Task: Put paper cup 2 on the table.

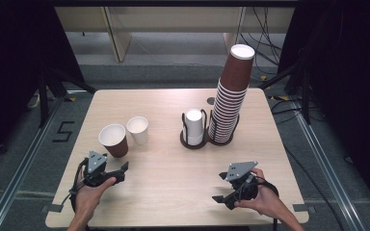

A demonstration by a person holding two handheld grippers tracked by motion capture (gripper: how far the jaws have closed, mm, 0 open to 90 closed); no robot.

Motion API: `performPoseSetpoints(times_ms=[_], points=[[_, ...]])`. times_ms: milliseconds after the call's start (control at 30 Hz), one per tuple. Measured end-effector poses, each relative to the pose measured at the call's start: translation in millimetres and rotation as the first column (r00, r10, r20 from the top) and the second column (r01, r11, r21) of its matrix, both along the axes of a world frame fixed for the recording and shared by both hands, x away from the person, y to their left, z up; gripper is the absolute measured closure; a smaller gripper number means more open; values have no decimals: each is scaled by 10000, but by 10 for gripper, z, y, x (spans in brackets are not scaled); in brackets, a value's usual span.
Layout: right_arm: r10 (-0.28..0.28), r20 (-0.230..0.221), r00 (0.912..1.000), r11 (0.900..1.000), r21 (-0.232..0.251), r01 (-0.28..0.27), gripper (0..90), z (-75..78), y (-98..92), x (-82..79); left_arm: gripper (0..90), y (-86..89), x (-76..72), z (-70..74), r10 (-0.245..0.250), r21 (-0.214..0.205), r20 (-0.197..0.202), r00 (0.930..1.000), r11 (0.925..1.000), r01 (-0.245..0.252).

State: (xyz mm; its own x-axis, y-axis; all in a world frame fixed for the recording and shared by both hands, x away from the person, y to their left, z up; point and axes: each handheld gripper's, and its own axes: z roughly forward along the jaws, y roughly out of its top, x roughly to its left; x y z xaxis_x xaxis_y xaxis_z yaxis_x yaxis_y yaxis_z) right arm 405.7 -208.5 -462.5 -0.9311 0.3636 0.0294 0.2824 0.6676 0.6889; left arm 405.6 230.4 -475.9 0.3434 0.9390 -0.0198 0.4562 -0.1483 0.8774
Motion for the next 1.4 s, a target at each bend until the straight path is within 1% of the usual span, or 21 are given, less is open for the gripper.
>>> performPoseSetpoints(times_ms=[200,300,367,433,467,500,567,600,633,700,733,800,833,867,1033,1100,1167,1233,1300,1333,1400], points=[[-95,-3,10000,9999,-78,95,182,-8,-4,-4,146,-184,-118,17,-380,-16,6,9993,9993,380],[-54,-11,10000,10000,-71,54,182,-3,-8,-5,146,-267,-170,19,-553,-97,-25,9985,9984,553],[-70,-29,10000,10000,-64,70,182,-2,-9,-5,146,-338,-212,17,-728,-90,20,9973,9973,728],[-62,-44,10000,10000,-57,62,182,-3,-8,-5,146,-389,-248,20,-855,84,7,9963,9963,855],[-54,-31,10000,10000,-65,53,182,-3,-8,-4,146,-429,-268,13,-979,73,57,9952,9952,979],[-54,-29,10000,10000,-64,54,182,-5,-6,-3,146,-429,-268,13,-979,73,57,9952,9952,979],[-55,1,10000,10000,-75,55,182,-7,-4,0,146,-507,-314,6,-1240,149,23,9923,9922,1239],[-66,-66,10000,9999,-85,66,182,-8,-3,-2,146,-537,-326,5,-1268,86,63,9919,9919,1268],[-75,-46,10000,9999,-89,75,182,-8,-4,-1,146,-552,-335,6,-1385,100,49,9903,9903,1385],[-60,-52,10000,10000,-60,59,181,-6,-6,-1,146,-593,-363,11,-1431,143,28,9897,9896,1430],[-51,-61,10000,10000,-69,51,181,-6,-7,-1,146,-616,-374,5,-1451,51,72,9894,9894,1451],[-38,-69,10000,10000,-63,37,181,-5,-7,-1,145,-646,-397,1,-1578,152,22,9875,9874,1578],[-39,-71,10000,10000,-59,38,181,-6,-6,0,146,-661,-401,-11,-1667,112,58,9860,9860,1666],[-76,-38,10000,9999,-72,76,181,-9,-4,0,146,-672,-415,-14,-1652,210,0,9863,9860,1651],[-4,-125,9999,10000,-25,3,180,-15,1,5,146,-726,-455,-71,-1730,53,-13,9849,9849,1730],[-7,-119,9999,10000,-23,6,180,-15,2,6,146,-734,-466,-79,-1787,84,-48,9839,9839,1787],[2,-124,9999,10000,-27,-2,180,-15,2,6,146,-755,-495,-88,-1824,277,-66,9832,9828,1825],[-21,-96,10000,10000,-79,20,180,-11,1,0,146,-770,-512,-99,-1846,229,-16,9828,9826,1846],[67,-43,10000,10000,-36,-67,180,-15,5,4,146,-770,-528,-116,-2018,245,-25,9794,9791,2018],[109,80,9999,9999,-62,-108,180,-12,4,6,146,-772,-542,-121,-2031,249,-57,9791,9788,2031],[40,-21,10000,10000,-65,-40,180,-10,3,-6,146,-772,-567,-142,-2193,190,-62,9756,9755,2194]])
